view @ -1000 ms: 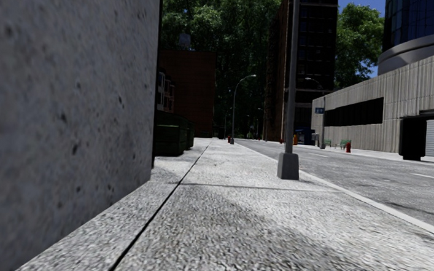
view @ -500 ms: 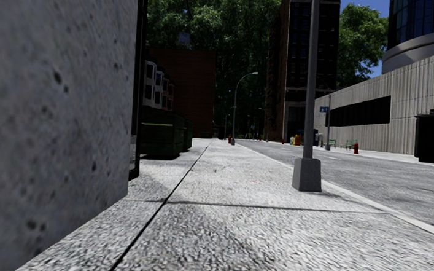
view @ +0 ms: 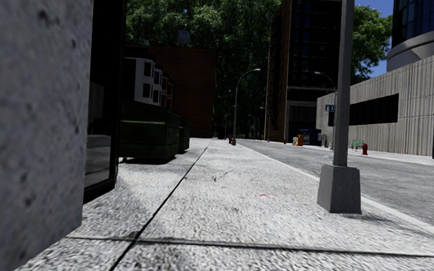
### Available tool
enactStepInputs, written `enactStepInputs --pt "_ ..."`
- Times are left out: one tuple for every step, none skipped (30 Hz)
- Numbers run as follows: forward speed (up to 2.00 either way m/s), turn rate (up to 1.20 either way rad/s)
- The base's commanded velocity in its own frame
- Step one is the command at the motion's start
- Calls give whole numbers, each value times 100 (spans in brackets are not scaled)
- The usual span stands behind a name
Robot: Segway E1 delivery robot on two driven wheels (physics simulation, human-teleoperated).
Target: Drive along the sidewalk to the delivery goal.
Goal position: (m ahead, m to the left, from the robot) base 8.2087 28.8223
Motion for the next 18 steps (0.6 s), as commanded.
enactStepInputs --pt "200 0" --pt "200 0" --pt "200 0" --pt "200 0" --pt "200 0" --pt "200 0" --pt "200 0" --pt "200 0" --pt "200 0" --pt "200 0" --pt "200 0" --pt "200 0" --pt "200 0" --pt "200 0" --pt "200 0" --pt "200 0" --pt "200 0" --pt "200 0"
